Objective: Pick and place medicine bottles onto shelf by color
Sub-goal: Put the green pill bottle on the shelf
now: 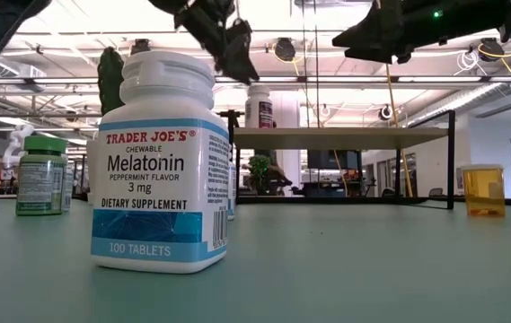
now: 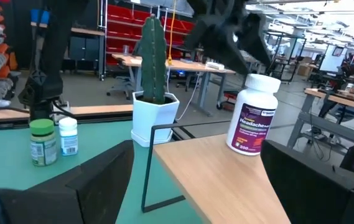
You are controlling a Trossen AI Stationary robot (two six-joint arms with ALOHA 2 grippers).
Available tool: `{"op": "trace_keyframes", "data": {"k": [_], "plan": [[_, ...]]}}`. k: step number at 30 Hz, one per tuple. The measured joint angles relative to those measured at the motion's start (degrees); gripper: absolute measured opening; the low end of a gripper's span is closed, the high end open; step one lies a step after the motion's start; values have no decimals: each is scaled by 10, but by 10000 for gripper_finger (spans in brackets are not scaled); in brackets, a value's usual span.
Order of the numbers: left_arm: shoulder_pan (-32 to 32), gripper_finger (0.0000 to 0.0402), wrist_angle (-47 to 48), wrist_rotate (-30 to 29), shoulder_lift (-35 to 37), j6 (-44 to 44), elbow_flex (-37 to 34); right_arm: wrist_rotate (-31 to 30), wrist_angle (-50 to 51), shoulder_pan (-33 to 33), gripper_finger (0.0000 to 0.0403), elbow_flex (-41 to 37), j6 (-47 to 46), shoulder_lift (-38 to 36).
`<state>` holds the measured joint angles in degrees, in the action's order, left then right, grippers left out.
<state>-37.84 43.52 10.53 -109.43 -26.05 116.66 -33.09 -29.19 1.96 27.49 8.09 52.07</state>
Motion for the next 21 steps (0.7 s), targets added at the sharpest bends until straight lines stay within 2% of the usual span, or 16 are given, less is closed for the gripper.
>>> {"op": "trace_keyframes", "data": {"k": [5,8,11,13,16,21], "plan": [[41,366,27,-14,59,4,0,-1,0,0,343,0,6,-4],[81,354,84,16,85,13,-10,-2,11,0,343,0,5,-12],[131,341,108,81,109,13,-79,-1,19,4,343,0,1,-21],[171,331,88,90,126,15,-151,0,27,11,343,0,-1,-27],[235,314,39,57,157,31,-263,1,44,24,343,0,-5,-36],[333,288,-56,-74,203,83,-415,1,55,34,343,0,-15,-44]]}}
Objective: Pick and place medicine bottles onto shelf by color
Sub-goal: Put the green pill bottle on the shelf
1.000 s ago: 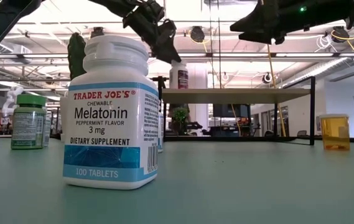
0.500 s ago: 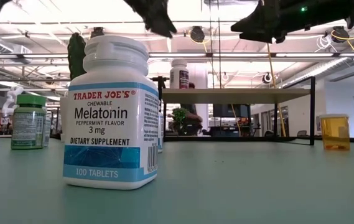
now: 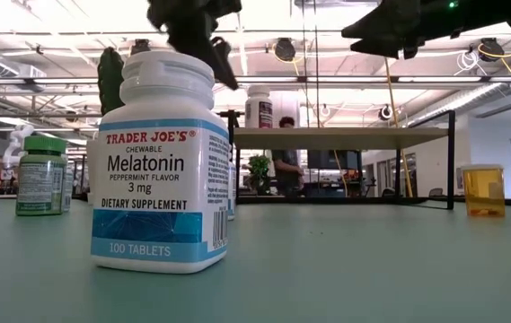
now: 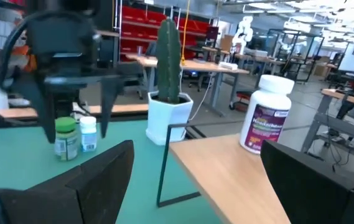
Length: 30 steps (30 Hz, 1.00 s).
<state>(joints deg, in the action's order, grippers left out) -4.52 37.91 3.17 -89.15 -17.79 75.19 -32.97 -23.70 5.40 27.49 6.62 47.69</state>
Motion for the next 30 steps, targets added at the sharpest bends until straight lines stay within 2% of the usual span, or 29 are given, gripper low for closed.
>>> {"op": "trace_keyframes", "data": {"k": [3,9,17,23,30], "plan": [[39,278,-60,-36,14,28,-67,0,16,0,343,0,-16,2],[70,282,-164,-37,12,41,-141,0,29,0,343,-1,-39,10],[68,326,-256,25,6,85,-199,0,17,-1,343,0,-44,26],[68,357,-262,23,5,93,-223,1,17,-1,343,0,-42,31],[67,335,-190,-56,45,122,-223,1,16,-1,343,0,-43,31]]}}
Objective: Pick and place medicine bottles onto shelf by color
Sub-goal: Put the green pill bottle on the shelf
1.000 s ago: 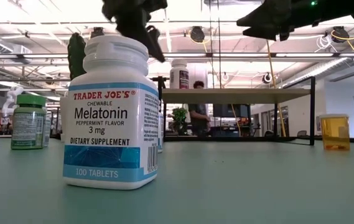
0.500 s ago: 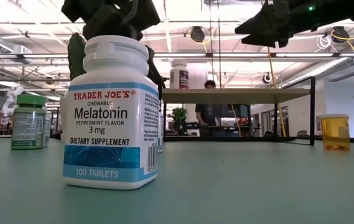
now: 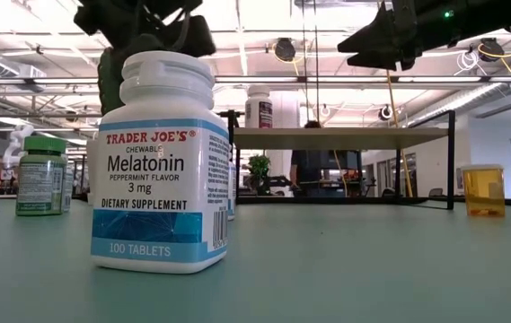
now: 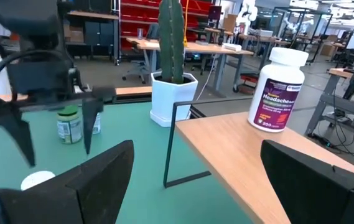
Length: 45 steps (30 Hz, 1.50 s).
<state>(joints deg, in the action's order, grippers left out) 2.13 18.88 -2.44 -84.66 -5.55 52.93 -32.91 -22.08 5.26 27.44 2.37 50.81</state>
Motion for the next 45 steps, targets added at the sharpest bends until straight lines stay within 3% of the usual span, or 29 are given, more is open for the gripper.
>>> {"op": "trace_keyframes", "data": {"k": [4,9,13,21,29,39,45], "plan": [[1,319,82,-13,52,35,0,0,-6,0,343,0,3,0],[12,306,293,-5,126,91,0,0,-18,-1,343,0,22,0],[18,307,391,-7,161,131,0,18,-39,-14,343,0,45,0],[16,308,447,-9,171,186,0,107,-46,-59,343,0,43,0],[16,308,514,-38,171,192,-1,107,-44,-68,343,0,43,0],[17,308,455,-26,170,138,-74,137,-47,-68,343,0,42,0],[16,308,441,-21,170,132,-73,137,-50,-69,343,0,44,0]]}}
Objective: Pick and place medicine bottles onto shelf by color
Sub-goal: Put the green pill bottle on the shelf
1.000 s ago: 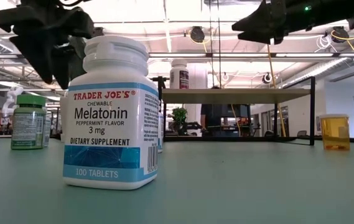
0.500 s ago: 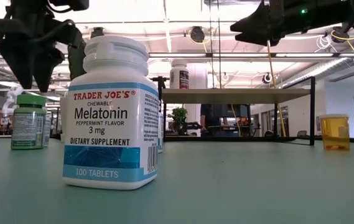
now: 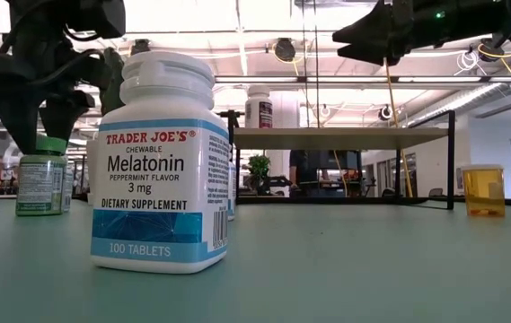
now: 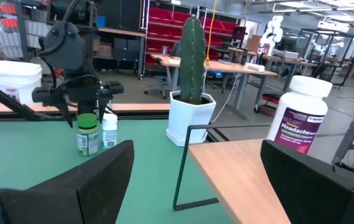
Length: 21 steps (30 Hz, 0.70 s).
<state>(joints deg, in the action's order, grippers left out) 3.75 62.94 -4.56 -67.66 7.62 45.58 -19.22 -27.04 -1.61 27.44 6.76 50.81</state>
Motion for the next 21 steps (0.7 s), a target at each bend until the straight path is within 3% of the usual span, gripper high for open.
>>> {"op": "trace_keyframes", "data": {"k": [5,12,16,21], "plan": [[0,292,0,0,0,0,0,0,-2,-4,343,0,0,0],[0,202,-1,0,0,4,1,0,-4,-3,343,0,-1,0],[-1,200,-7,-4,0,31,32,10,-3,-4,343,0,-16,4],[-10,201,-50,-23,0,69,111,77,-28,-3,343,-12,-33,45]]}}
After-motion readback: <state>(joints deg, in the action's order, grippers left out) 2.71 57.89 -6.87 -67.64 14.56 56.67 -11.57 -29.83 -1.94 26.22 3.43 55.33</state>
